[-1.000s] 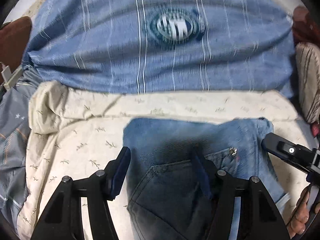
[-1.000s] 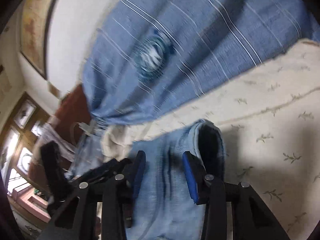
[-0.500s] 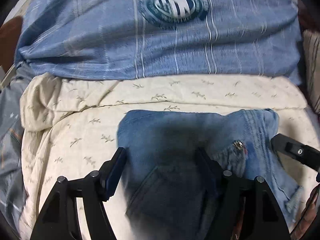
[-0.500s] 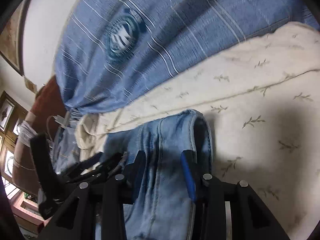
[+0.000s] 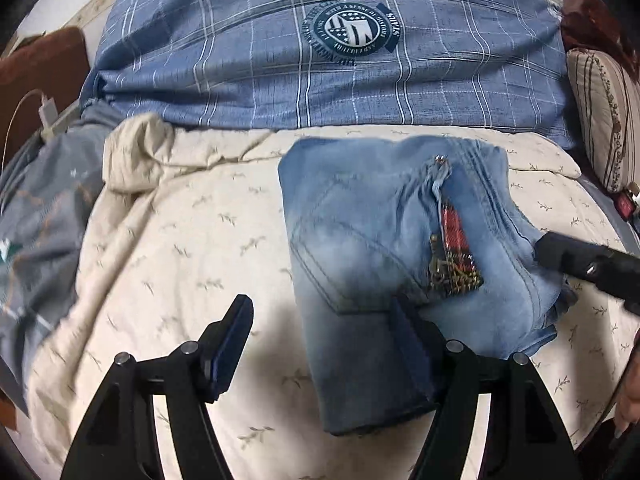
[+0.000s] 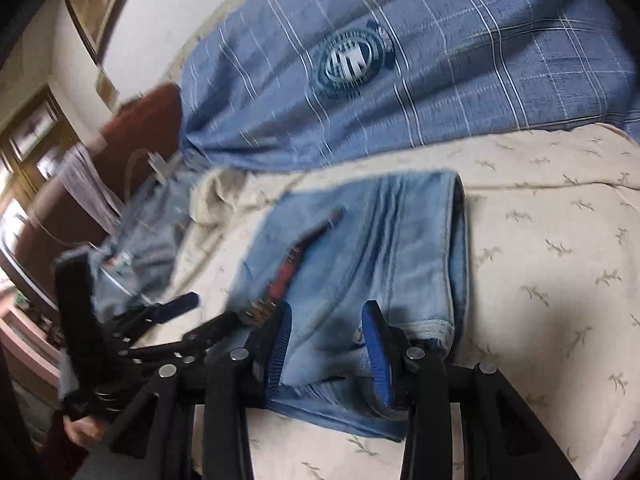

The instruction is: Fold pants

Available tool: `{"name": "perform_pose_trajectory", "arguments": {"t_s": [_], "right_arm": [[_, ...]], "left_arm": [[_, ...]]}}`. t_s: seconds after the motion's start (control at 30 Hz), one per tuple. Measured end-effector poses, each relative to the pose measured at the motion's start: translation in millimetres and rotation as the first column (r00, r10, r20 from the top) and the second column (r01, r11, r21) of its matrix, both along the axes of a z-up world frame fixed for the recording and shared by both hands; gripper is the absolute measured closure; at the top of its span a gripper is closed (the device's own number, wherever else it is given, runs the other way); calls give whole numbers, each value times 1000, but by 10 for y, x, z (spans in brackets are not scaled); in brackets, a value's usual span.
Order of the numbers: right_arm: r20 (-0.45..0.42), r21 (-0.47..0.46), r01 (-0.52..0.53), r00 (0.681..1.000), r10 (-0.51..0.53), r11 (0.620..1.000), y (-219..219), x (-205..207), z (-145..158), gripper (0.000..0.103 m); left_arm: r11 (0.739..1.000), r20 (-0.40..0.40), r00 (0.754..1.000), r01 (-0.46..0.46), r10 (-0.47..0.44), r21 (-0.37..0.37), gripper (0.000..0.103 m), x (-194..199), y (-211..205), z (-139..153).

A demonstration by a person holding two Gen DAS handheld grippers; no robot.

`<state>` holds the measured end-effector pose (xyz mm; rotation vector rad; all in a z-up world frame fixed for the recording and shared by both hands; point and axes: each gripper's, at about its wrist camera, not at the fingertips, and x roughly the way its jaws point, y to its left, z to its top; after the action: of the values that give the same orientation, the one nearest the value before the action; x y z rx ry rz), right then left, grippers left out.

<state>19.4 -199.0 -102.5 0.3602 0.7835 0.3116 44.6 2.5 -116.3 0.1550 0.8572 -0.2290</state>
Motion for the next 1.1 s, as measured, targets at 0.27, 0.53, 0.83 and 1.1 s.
{"name": "perform_pose_trajectory", "arguments": {"t_s": [0.27,0.53,0.83,1.1], "right_arm": [[-60,-90,10,998,-16,996,99,102,-219,62],[-46,-130,46,998,-52,990,192,141,-224,62],[57,-81,109,993,-104,991,132,-258,60,47],[128,-98,157,981,-144,983,67,-466,197,47]], "left_arm": [[995,81,996,17,-25,94,28,-72,-120,-185],[997,72,997,25,-31,79,28,-50,-93,-203],[998,114,993,12,-19,63,27,-134,-42,-74],[999,203,979,-19,12,33,16,-299,75,136]]}}
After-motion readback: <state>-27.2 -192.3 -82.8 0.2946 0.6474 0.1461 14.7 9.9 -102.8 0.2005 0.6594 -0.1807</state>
